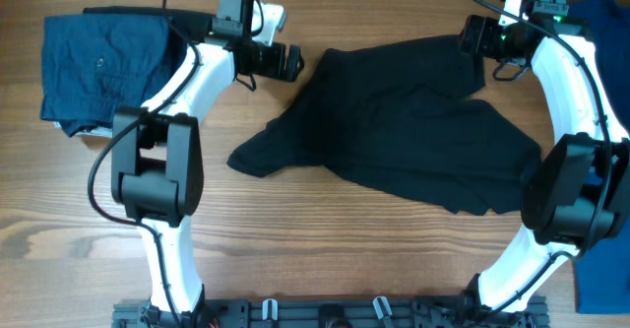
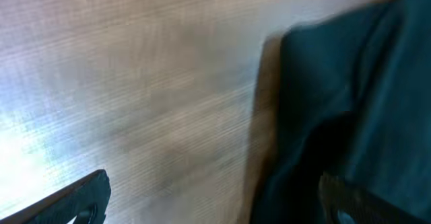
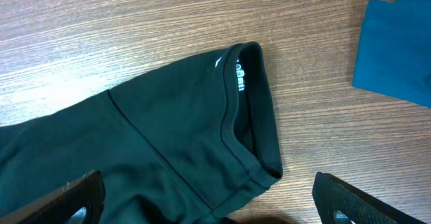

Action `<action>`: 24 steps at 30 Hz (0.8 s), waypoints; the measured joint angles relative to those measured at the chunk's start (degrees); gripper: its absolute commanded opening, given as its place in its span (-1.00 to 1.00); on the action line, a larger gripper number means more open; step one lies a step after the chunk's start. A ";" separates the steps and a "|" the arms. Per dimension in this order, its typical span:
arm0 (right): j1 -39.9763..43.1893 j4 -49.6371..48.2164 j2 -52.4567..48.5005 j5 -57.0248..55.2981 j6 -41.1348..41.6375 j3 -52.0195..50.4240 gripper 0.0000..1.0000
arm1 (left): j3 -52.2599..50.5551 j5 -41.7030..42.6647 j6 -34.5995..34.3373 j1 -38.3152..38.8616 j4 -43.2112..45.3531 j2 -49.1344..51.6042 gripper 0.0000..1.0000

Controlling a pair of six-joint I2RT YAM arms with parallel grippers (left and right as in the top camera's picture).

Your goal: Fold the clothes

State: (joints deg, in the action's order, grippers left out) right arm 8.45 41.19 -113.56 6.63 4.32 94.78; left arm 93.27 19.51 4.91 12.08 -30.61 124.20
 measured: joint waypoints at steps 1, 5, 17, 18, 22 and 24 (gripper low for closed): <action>0.00 0.00 0.00 0.00 0.00 0.00 0.99 | 0.00 -0.24 0.00 0.02 -0.90 0.04 0.99; 0.00 0.00 0.00 0.00 0.00 0.00 0.99 | 0.24 -1.03 0.00 0.66 -5.18 0.02 0.99; 0.00 0.00 0.00 0.00 0.00 0.00 0.99 | 0.22 -11.23 0.00 6.16 -3.17 0.11 1.00; 0.00 0.00 0.00 0.00 0.00 0.00 1.00 | 0.22 -11.76 0.02 6.21 -2.51 0.09 0.99; 0.00 0.00 0.00 0.00 0.00 0.00 1.00 | 0.22 -13.64 0.26 6.08 -0.20 0.09 -0.23; 0.00 0.00 0.00 0.00 0.00 0.00 0.99 | 0.22 -13.99 0.28 6.01 0.11 0.11 -0.42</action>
State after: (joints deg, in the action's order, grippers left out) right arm 8.45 41.19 -113.56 6.63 4.32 94.78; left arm 93.49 5.52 5.19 18.09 -30.50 124.31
